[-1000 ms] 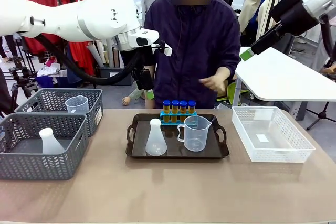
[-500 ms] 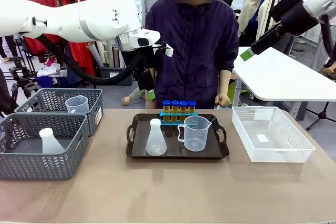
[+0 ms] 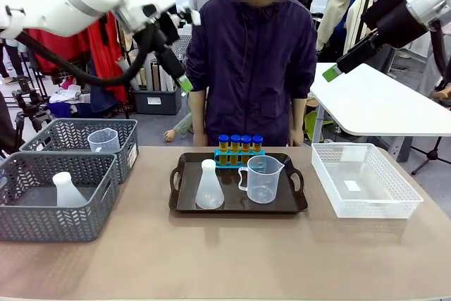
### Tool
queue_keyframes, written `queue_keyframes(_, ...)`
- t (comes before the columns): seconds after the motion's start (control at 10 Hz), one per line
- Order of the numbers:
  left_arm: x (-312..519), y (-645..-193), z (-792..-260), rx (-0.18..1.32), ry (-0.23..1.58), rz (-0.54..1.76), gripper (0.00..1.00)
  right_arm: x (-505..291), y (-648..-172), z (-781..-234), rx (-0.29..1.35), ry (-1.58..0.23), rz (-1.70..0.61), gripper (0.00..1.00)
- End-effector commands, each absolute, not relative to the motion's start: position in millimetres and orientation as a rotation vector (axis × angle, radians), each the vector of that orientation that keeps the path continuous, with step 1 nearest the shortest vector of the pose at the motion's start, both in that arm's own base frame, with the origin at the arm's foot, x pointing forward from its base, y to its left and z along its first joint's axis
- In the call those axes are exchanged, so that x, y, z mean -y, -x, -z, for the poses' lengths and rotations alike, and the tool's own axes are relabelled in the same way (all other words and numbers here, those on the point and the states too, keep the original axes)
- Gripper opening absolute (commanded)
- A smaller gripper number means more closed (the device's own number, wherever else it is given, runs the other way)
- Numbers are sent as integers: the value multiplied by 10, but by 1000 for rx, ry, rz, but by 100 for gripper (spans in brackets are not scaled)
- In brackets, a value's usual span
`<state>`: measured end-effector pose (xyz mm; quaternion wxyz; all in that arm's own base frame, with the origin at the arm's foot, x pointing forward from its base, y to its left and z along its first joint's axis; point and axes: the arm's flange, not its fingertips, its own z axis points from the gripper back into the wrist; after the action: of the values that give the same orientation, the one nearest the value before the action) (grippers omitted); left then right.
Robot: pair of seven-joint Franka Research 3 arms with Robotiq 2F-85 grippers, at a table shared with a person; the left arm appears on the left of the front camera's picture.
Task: Prepare the laboratory tools.
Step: Pick up one Small flask and place it on the Handle tray.
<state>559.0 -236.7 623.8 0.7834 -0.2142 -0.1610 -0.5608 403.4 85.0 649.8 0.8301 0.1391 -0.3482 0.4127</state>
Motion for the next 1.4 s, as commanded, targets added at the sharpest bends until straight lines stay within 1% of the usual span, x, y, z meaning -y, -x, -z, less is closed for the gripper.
queue_keyframes(0.0, 2115, -5618, -6349, 447, 513, 1300, 100, -846, -4042, -6497, 748, -321, -881, 100)
queue_keyframes(0.2, 1946, -5653, -6546, 510, 510, 1389, 100, -846, -4042, -6497, 748, -321, -881, 100)
queue_keyframes(0.4, 1761, -5686, -6722, 556, 506, 1415, 100, -846, -4042, -6497, 748, -321, -881, 100)
queue_keyframes(0.7, 1706, -5650, -6889, 565, 489, 1388, 100, -846, -4042, -6497, 748, -321, -881, 100)
queue_keyframes(1.2, 1745, -5652, -6887, 555, 474, 1372, 100, -846, -4042, -6497, 748, -321, -881, 100)
queue_keyframes(1.3, 1777, -5653, -6887, 557, 463, 1403, 100, -846, -4042, -6497, 748, -321, -881, 100)
